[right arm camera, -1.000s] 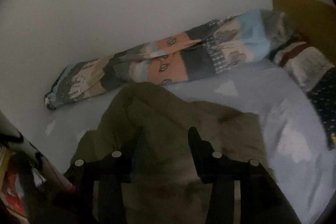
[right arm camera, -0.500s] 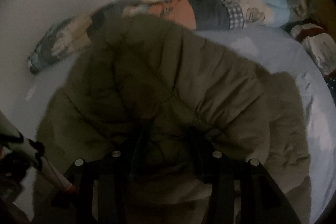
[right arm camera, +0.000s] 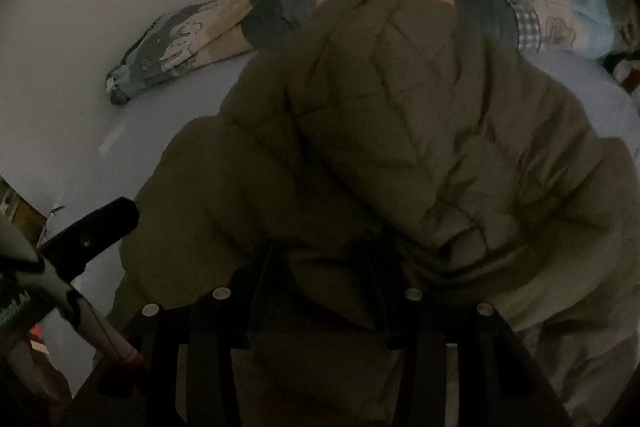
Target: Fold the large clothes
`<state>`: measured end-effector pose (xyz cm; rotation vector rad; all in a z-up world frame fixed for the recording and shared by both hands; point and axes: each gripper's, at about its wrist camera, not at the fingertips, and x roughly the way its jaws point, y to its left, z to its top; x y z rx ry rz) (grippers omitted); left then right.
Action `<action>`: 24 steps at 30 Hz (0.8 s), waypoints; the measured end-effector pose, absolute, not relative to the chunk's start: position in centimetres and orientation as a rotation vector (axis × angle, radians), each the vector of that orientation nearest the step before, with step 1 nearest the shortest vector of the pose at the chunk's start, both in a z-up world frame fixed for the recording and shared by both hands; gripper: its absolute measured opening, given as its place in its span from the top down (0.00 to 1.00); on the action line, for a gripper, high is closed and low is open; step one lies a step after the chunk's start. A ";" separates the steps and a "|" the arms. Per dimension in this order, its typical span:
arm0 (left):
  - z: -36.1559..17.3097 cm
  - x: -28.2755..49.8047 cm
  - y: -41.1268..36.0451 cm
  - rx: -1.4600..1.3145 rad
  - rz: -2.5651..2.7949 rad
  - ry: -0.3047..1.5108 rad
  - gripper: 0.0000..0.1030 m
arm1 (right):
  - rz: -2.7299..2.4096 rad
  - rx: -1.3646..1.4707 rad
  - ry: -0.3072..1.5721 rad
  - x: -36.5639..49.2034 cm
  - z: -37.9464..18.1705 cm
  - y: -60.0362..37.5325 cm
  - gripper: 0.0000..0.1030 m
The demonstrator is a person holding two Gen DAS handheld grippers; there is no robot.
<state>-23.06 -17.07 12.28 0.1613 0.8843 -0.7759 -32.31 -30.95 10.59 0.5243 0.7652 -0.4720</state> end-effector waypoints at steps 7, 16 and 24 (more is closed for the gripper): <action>11.9 -23.9 -17.7 0.190 -0.804 0.888 0.49 | -0.593 0.565 0.557 -39.7 15.5 -34.2 0.55; 9.6 -25.8 -20.1 0.323 -0.829 0.904 0.48 | -0.762 0.654 0.711 -43.2 8.7 -38.1 0.55; 11.0 -25.3 -19.4 0.276 -0.832 0.886 0.48 | -0.753 0.681 0.627 -45.6 11.7 -37.6 0.55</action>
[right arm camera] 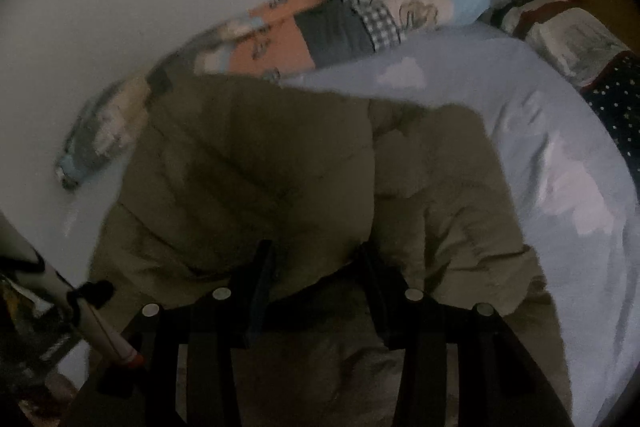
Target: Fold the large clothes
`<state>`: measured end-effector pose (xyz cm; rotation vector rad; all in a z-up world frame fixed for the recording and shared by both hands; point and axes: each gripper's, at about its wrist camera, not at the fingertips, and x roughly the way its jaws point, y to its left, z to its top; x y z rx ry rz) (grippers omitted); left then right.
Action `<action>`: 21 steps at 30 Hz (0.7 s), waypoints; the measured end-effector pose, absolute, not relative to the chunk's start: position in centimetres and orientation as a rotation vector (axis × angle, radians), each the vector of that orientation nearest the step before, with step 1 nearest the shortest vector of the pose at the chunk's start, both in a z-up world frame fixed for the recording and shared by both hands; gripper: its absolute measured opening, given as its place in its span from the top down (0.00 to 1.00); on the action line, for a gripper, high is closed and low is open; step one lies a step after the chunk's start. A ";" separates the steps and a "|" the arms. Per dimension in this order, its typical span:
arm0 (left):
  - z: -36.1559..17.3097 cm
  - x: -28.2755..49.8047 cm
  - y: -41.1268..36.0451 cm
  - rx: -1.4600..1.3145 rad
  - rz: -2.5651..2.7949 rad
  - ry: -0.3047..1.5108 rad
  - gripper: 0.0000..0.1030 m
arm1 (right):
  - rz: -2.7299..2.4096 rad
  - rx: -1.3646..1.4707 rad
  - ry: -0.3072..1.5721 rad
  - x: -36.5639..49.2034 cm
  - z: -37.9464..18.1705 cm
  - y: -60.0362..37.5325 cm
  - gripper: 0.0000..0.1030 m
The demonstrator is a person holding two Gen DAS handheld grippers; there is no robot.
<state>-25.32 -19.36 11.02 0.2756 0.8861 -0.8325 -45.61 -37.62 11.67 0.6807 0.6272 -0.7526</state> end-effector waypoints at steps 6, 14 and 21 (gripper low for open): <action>9.6 -25.6 -19.6 0.341 -0.811 0.935 0.48 | -0.739 0.698 0.599 -47.1 14.6 -34.4 0.52; 8.3 -26.2 -19.7 0.431 -0.776 0.942 0.41 | -0.749 0.708 0.770 -46.0 9.4 -34.0 0.51; 10.8 -27.8 -19.2 0.383 -0.834 0.862 0.41 | -0.757 0.696 0.701 -46.8 12.0 -32.8 0.51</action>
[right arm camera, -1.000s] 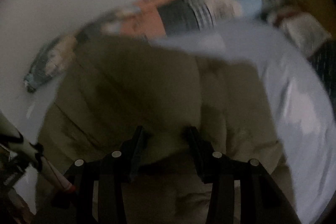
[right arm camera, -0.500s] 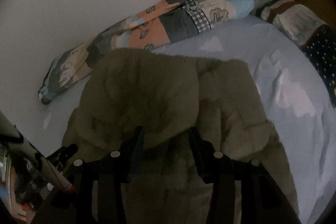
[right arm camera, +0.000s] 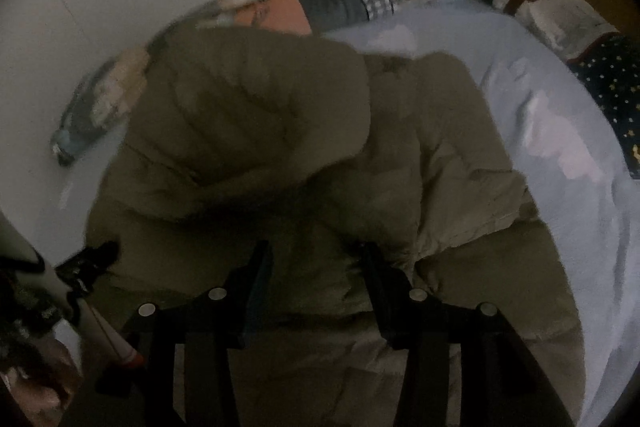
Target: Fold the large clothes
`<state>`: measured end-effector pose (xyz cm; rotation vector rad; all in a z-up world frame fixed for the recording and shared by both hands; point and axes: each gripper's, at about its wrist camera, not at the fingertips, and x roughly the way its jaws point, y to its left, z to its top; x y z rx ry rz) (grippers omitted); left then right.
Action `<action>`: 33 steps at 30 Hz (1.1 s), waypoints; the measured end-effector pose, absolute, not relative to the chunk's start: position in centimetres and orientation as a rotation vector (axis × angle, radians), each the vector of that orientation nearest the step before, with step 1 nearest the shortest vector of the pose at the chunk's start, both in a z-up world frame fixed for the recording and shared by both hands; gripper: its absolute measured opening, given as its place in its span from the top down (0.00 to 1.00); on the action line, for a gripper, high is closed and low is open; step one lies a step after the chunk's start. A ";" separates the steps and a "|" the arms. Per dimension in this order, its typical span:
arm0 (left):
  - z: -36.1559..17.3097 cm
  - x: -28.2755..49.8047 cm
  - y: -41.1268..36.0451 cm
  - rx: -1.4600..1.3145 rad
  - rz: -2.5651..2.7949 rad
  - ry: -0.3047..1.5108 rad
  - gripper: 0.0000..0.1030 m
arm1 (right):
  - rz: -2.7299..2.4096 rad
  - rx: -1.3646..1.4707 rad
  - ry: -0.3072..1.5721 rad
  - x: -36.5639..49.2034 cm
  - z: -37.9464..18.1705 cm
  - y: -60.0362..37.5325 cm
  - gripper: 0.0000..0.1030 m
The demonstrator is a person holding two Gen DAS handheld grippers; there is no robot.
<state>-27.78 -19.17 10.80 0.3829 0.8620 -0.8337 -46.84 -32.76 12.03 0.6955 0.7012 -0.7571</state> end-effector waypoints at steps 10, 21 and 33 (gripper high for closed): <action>9.0 -28.6 -20.6 0.483 -0.811 0.881 0.41 | -0.784 0.794 0.655 -48.7 12.8 -29.1 0.44; 8.3 -29.1 -21.0 0.532 -0.789 0.849 0.36 | -0.765 0.922 0.839 -47.1 6.8 -31.9 0.44; 10.2 -30.1 -20.5 0.498 -0.838 0.788 0.36 | -0.817 0.756 0.777 -48.0 10.7 -30.5 0.40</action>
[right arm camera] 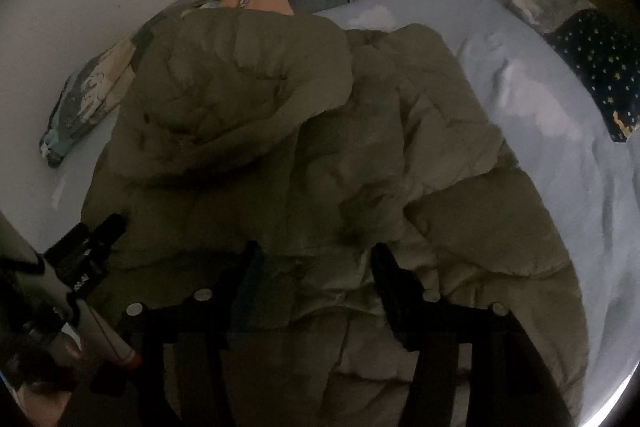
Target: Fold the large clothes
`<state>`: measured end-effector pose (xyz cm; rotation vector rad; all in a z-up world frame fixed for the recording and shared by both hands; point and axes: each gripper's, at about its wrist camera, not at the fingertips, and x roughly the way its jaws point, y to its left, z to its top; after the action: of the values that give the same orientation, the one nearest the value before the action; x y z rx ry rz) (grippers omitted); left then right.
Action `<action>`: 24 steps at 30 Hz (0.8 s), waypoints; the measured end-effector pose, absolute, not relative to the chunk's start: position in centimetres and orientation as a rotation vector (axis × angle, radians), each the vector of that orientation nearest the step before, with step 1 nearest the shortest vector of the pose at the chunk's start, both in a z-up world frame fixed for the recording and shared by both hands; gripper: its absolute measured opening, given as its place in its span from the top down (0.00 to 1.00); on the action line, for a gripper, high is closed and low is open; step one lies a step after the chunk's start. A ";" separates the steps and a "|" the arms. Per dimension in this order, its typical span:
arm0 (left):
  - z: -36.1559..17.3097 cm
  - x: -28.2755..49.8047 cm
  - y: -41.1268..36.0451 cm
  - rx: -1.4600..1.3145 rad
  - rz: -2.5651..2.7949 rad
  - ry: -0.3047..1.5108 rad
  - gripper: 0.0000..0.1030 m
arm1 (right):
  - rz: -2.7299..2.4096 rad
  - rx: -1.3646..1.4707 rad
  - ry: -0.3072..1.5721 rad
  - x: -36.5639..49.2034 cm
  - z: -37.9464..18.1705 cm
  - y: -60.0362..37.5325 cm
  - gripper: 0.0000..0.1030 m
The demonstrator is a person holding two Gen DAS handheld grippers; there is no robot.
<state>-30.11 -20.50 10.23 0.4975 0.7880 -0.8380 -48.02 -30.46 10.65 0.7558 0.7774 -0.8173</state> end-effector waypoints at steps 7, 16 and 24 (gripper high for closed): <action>8.9 -29.4 -20.5 0.499 -0.842 0.873 0.36 | -0.799 0.822 0.808 -48.0 9.7 -30.7 0.40; 10.1 -30.4 -18.2 0.431 -0.840 0.880 0.36 | -0.791 0.856 0.820 -48.8 9.6 -30.5 0.40; 10.4 -31.6 -12.6 0.381 -0.809 0.944 0.36 | -0.854 0.803 0.788 -52.9 10.9 -27.4 0.39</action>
<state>-31.63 -12.56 10.39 0.3813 0.9436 -0.8093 -52.89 -27.37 10.92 0.8032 0.7877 -0.8539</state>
